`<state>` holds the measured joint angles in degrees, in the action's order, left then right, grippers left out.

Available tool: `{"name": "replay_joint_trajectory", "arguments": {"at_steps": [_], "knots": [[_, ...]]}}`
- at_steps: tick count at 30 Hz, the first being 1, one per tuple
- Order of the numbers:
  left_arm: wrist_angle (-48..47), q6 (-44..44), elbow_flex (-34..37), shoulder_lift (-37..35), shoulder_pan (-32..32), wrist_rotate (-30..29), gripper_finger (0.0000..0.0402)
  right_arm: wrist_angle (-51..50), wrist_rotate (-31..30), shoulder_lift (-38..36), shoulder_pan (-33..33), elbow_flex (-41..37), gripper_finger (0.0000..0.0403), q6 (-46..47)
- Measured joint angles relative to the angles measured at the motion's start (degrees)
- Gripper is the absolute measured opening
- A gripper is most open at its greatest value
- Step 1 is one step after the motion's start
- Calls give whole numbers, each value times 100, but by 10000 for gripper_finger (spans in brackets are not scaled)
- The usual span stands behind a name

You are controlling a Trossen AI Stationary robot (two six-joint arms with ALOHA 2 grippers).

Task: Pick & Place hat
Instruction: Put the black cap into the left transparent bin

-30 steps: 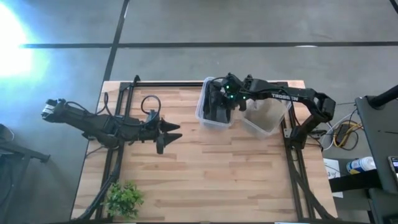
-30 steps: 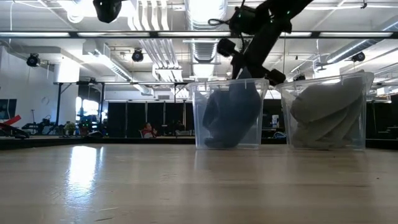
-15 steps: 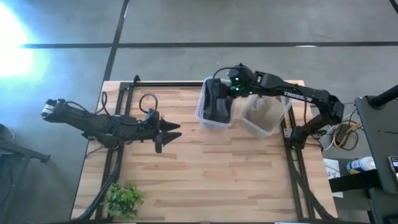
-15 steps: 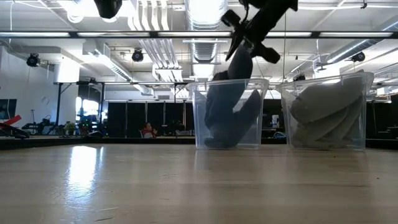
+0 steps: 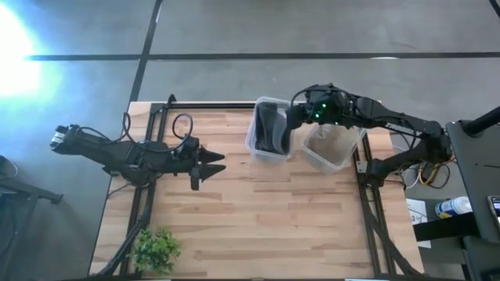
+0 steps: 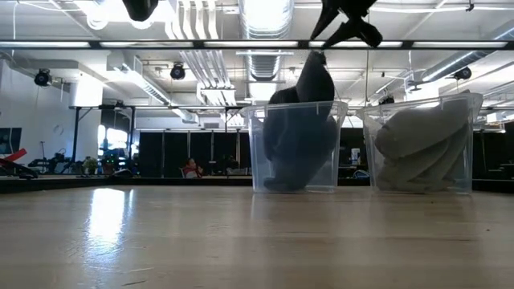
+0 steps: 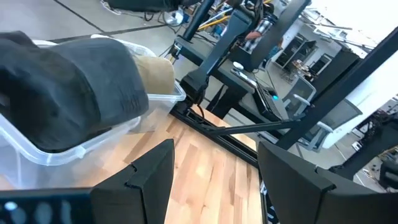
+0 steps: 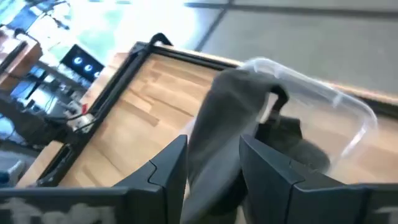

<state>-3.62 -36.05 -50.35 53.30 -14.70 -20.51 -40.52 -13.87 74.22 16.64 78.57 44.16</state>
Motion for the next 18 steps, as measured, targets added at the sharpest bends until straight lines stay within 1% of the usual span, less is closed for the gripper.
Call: {"name": "replay_joint_trajectory", "arguments": {"at_steps": [5,7,13,18], "knots": [[0,2,0,2,94,11,225,-353,16,294,0,-77,142,795],[0,2,0,2,98,11,225,-344,20,450,-22,-92,144,823],[-91,-3,1,2,92,165,225,-55,19,604,-240,-64,139,391],[-179,-20,2,2,90,188,225,-59,-43,717,-205,-70,130,618]]}}
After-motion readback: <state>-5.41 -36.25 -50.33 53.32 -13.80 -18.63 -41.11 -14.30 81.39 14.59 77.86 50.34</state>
